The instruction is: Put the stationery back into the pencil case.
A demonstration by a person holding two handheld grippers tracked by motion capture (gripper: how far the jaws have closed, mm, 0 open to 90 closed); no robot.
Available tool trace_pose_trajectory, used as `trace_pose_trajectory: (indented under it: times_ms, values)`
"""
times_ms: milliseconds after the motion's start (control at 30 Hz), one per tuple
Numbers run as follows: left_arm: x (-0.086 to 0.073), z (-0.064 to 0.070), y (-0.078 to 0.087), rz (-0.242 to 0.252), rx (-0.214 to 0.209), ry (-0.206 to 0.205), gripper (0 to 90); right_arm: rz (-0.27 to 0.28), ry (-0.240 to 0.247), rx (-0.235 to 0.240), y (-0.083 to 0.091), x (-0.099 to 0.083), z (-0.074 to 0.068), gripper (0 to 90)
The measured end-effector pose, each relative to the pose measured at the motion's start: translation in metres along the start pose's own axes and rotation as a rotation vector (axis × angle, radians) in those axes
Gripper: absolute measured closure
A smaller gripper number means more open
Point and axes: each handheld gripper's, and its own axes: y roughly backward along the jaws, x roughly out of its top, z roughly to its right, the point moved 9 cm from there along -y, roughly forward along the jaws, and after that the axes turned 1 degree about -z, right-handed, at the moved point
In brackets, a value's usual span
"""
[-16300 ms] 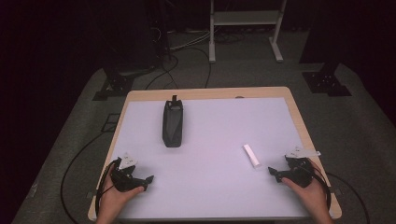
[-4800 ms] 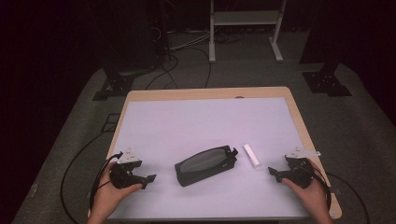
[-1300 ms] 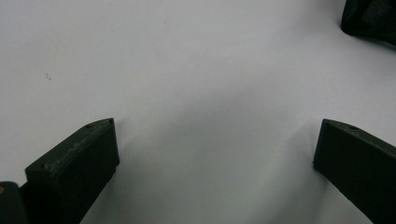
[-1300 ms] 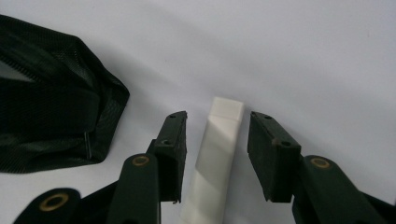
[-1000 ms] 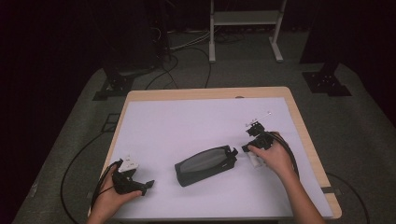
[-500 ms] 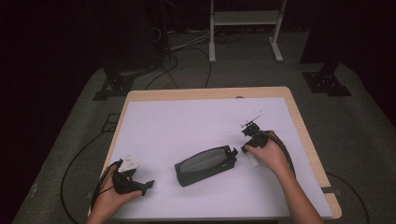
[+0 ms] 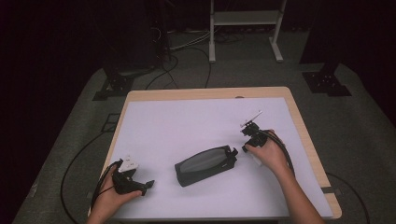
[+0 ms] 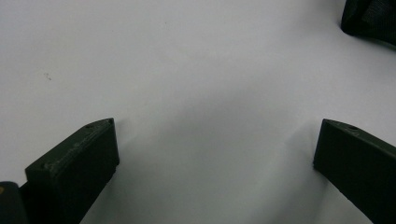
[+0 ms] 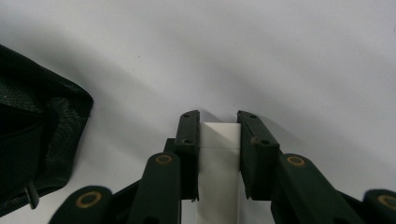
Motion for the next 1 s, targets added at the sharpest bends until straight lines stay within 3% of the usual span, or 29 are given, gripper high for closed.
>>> trace_pose_trajectory:
  times_ms: [300,333,433,533,1000]
  values:
    - [0.0,0.0,0.0,0.0,0.0,0.0,0.0,0.046,0.009,0.021,0.005,0.0,0.002,70.2]
    - [0.0,0.0,0.0,0.0,0.0,0.0,0.0,0.078,0.009,0.034,0.008,0.001,0.003,70.2]
    - [0.0,0.0,0.0,0.0,0.0,0.0,0.0,0.107,0.005,0.045,0.012,0.001,0.003,70.2]
    - [0.0,0.0,0.0,0.0,0.0,0.0,0.0,0.19,-0.002,0.073,0.021,0.001,0.005,70.3]
    - [0.0,0.0,0.0,0.0,0.0,0.0,0.0,0.403,0.0,0.131,0.053,-0.008,0.008,70.3]
